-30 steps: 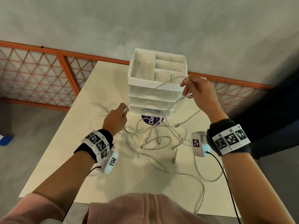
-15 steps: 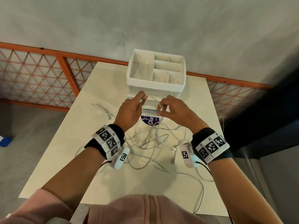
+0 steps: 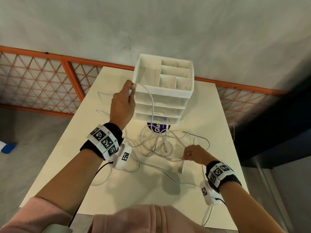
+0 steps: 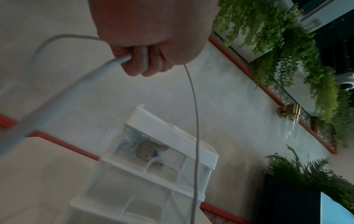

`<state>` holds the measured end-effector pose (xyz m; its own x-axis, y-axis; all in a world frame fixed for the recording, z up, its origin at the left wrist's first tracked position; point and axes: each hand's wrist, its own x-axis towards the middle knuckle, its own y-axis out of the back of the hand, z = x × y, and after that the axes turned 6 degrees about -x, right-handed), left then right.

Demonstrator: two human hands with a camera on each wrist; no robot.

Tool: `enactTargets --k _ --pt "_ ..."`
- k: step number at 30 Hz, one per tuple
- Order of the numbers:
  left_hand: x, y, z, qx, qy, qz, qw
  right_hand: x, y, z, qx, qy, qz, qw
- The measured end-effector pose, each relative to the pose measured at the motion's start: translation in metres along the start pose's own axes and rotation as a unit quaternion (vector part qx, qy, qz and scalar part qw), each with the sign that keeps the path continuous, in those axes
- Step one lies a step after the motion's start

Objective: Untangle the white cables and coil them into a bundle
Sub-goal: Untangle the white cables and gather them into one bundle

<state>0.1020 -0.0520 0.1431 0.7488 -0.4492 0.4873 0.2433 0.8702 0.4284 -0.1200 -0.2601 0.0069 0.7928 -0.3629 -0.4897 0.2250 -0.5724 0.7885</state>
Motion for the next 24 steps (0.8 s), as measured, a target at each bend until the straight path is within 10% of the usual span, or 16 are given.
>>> enactTargets --k 11,15,24 --pt "-0.011 -0.021 0.026 -0.055 -0.02 -0.058 0.997 0.02 0.041 -0.098 0.112 0.162 0.133 0.971" --pt "-0.009 -0.009 0.021 -0.05 -0.035 -0.03 0.998 0.027 0.031 -0.08 -0.011 0.082 0.088 0.993" --pt "-0.029 0.0 -0.016 0.016 0.024 -0.129 0.991 0.002 0.067 -0.064 0.132 0.036 0.108 0.985"
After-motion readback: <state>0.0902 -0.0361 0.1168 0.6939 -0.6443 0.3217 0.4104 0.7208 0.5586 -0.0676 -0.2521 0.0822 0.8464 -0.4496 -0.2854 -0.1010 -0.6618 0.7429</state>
